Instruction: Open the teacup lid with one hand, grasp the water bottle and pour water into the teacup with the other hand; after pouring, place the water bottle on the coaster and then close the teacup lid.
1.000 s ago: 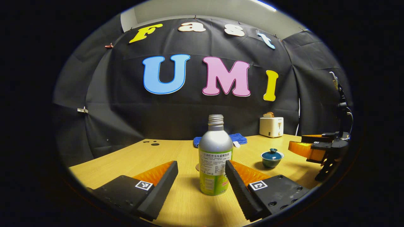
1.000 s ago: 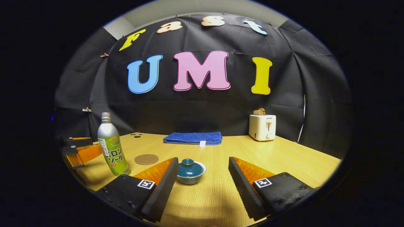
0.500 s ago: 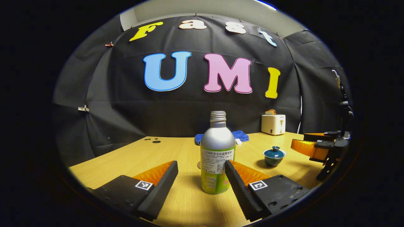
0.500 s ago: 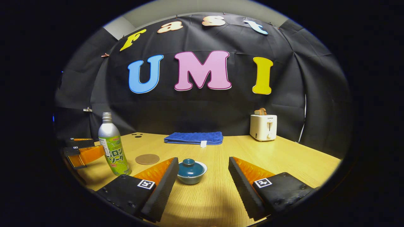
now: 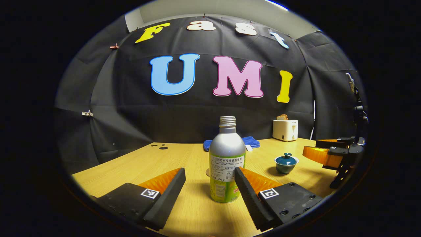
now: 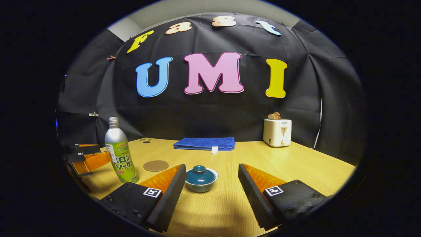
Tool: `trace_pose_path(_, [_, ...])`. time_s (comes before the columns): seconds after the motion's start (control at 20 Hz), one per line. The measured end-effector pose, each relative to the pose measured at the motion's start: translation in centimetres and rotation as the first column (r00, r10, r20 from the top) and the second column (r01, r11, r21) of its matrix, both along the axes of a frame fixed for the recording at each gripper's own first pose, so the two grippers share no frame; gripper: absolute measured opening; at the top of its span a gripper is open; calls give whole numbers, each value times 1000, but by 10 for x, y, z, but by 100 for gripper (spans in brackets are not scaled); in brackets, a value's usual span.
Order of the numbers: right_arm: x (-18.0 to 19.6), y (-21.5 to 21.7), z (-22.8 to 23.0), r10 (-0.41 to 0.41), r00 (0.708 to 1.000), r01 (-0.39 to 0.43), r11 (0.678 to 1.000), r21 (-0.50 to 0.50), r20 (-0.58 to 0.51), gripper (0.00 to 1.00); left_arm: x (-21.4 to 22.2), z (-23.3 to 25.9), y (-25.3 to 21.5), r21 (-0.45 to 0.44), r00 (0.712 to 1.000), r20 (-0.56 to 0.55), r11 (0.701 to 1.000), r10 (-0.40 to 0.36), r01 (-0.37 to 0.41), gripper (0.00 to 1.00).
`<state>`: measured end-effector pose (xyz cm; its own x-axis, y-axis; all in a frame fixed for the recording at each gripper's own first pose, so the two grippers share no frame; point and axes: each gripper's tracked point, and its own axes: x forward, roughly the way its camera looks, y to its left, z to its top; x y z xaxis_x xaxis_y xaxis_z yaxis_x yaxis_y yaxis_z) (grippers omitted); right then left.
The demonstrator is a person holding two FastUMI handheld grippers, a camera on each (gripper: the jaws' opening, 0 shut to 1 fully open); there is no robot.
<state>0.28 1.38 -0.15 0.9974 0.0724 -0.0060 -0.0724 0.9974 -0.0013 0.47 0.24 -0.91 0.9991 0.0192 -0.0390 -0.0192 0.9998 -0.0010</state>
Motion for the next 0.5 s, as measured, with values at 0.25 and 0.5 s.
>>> trace_pose_path(0.25, [21,9,-3,34,999,-34,999,1,-23,98,0,-1,0,-1,1000,1,1000,1,-1,95])
trace_pose_path(0.5, [57,17,-16,42,996,-44,999,-21,-85,98,1,0,0,0,1000,1,1000,1,-1,95])
